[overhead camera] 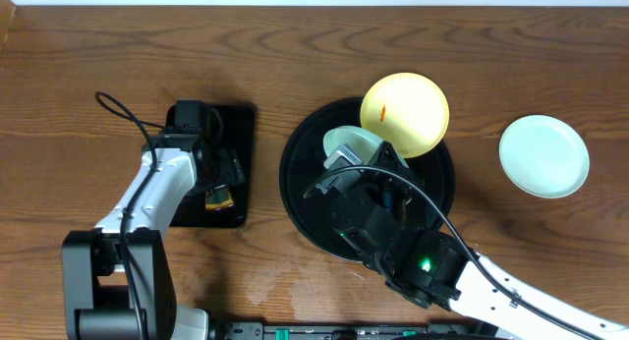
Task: Clean dirty plates on tray and stack at the side
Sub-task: 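Lift the second pale green plate up on edge with the right gripper, then stack the plate onto the first pale green plate at right, then drag the yellow plate to the tray center with the right gripper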
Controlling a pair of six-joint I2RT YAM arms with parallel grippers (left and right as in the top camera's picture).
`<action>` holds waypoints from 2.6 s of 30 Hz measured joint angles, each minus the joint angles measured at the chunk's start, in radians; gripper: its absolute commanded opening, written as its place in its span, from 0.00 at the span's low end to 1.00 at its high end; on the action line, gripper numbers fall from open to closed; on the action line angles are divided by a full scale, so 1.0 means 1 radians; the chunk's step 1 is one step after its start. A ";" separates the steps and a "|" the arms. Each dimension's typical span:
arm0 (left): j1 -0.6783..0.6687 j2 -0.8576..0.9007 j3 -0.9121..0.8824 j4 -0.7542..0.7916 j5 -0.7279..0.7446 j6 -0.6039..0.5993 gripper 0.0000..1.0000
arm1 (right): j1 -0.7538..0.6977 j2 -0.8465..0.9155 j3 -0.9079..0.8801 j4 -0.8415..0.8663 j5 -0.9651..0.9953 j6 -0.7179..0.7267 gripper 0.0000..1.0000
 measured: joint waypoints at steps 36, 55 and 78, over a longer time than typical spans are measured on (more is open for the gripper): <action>0.000 0.000 0.000 0.000 0.000 0.000 0.85 | -0.498 -0.022 0.002 -0.222 -0.535 0.620 0.01; 0.000 0.000 0.000 0.000 0.000 0.000 0.85 | -1.592 0.104 0.003 -0.263 -1.164 0.945 0.01; 0.000 0.000 0.000 0.000 0.000 0.000 0.85 | -1.536 0.139 0.004 -0.132 -1.458 0.871 0.44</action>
